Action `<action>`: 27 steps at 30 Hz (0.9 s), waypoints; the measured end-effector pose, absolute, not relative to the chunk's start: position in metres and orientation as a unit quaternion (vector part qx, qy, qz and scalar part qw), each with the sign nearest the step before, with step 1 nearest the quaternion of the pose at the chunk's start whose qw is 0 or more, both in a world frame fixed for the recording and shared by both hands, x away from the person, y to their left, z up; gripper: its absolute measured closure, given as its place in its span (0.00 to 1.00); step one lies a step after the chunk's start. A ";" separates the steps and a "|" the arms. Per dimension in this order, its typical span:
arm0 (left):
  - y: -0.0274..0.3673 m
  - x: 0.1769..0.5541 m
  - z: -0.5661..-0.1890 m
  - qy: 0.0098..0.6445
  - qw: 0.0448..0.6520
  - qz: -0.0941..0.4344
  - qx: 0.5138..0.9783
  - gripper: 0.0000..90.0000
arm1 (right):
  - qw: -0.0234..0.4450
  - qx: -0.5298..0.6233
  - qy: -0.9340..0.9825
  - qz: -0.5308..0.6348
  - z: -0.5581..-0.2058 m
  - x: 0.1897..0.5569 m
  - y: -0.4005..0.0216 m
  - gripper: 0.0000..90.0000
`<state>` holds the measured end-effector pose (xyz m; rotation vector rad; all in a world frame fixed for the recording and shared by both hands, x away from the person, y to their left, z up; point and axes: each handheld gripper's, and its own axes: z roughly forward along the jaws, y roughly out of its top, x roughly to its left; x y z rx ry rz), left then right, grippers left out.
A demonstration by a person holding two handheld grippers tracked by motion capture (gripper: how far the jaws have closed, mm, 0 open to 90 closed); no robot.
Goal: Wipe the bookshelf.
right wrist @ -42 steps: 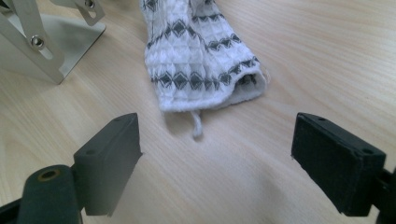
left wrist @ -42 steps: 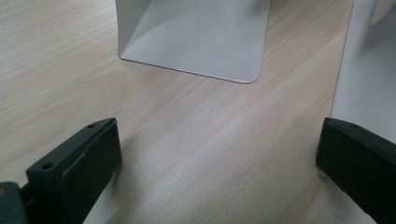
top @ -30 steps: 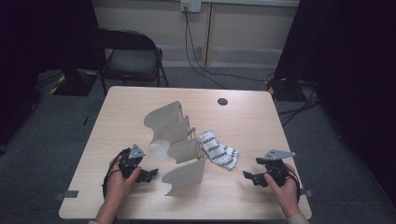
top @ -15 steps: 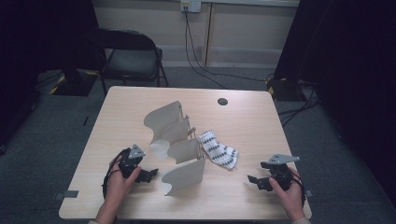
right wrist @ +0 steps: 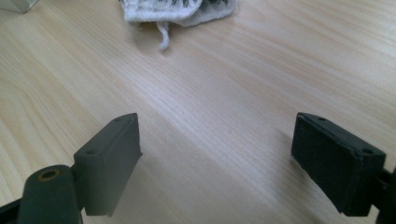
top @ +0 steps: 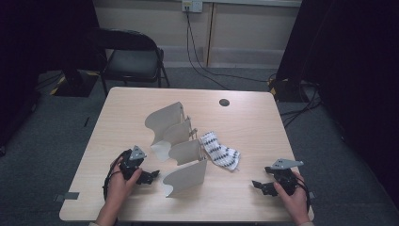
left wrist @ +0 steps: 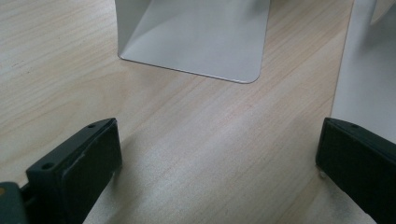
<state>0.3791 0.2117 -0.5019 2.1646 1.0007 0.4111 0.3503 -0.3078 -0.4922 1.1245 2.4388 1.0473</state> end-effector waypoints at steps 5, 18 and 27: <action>0.212 0.379 -0.502 0.387 0.353 0.159 0.837 0.00 | 0.137 0.383 0.841 0.357 -0.494 0.349 -0.310 0.17; 0.212 0.379 -0.502 0.386 0.354 0.159 0.837 0.00 | 0.154 0.371 0.842 0.359 -0.497 0.347 -0.311 0.16; 0.211 0.379 -0.502 0.386 0.354 0.158 0.837 0.00 | 0.161 0.370 0.839 0.365 -0.499 0.346 -0.313 0.15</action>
